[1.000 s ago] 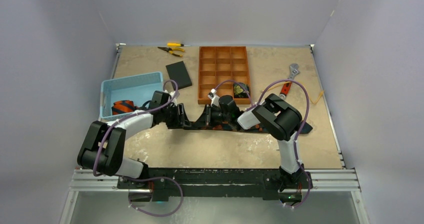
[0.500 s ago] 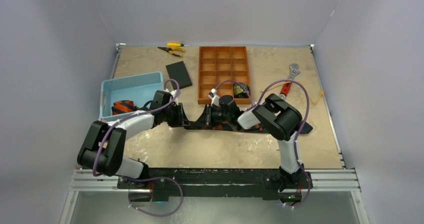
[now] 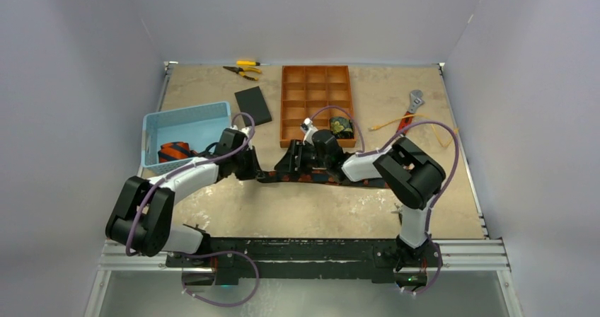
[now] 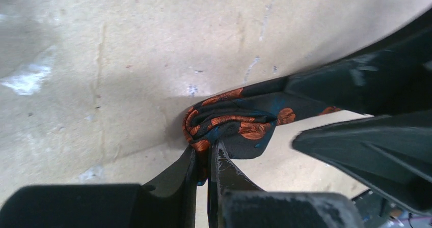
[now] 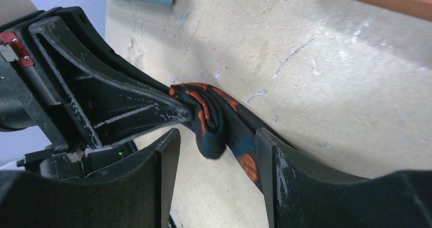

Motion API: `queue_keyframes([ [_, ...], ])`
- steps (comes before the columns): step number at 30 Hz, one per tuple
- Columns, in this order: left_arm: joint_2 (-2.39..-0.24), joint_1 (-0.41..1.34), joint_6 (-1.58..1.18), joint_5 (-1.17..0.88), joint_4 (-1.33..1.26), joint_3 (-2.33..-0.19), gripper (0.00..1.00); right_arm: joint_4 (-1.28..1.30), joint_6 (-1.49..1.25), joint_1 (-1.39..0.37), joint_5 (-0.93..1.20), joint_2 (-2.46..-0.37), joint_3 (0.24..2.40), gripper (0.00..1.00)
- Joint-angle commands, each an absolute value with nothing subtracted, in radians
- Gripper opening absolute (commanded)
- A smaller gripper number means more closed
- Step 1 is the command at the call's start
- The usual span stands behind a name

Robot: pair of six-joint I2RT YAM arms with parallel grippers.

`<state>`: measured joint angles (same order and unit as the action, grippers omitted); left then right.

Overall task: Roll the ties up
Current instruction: Roll the tie at the center of the board.

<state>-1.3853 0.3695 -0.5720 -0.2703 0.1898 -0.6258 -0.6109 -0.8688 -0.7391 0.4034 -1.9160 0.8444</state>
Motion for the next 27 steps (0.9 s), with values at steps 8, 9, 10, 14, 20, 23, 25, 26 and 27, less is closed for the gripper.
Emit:
queue_keyframes([
  [8, -1.401, 0.471, -0.538, 0.138, 0.511, -0.829, 0.0, -0.421, -0.712, -0.742, 0.108, -1.671, 0.725, 0.5],
  [9, -1.404, 0.483, -0.542, 0.164, 0.531, -0.847, 0.0, -0.42, -0.706, -0.742, 0.1, -1.662, 0.716, 0.48],
  [10, -1.407, 0.494, -0.544, 0.19, 0.55, -0.859, 0.0, -0.421, -0.705, -0.742, 0.095, -1.654, 0.707, 0.47],
  [14, -1.416, 0.543, -0.567, 0.298, 0.617, -0.909, 0.0, -0.433, -0.706, -0.747, 0.082, -1.636, 0.673, 0.43],
  [20, -1.481, 0.643, -0.607, 0.475, 0.723, -0.993, 0.0, -0.434, -0.706, -0.747, 0.051, -1.612, 0.643, 0.39],
  [23, -1.543, 0.695, -0.63, 0.55, 0.764, -1.036, 0.0, -0.437, -0.71, -0.747, 0.038, -1.587, 0.623, 0.38],
  [25, -1.586, 0.734, -0.659, 0.598, 0.794, -1.065, 0.0, -0.44, -0.713, -0.747, 0.034, -1.567, 0.605, 0.38],
  [26, -1.609, 0.752, -0.672, 0.623, 0.809, -1.082, 0.0, -0.441, -0.715, -0.747, 0.029, -1.557, 0.597, 0.38],
  [27, -1.63, 0.769, -0.688, 0.648, 0.825, -1.098, 0.0, -0.442, -0.718, -0.747, 0.025, -1.547, 0.585, 0.38],
])
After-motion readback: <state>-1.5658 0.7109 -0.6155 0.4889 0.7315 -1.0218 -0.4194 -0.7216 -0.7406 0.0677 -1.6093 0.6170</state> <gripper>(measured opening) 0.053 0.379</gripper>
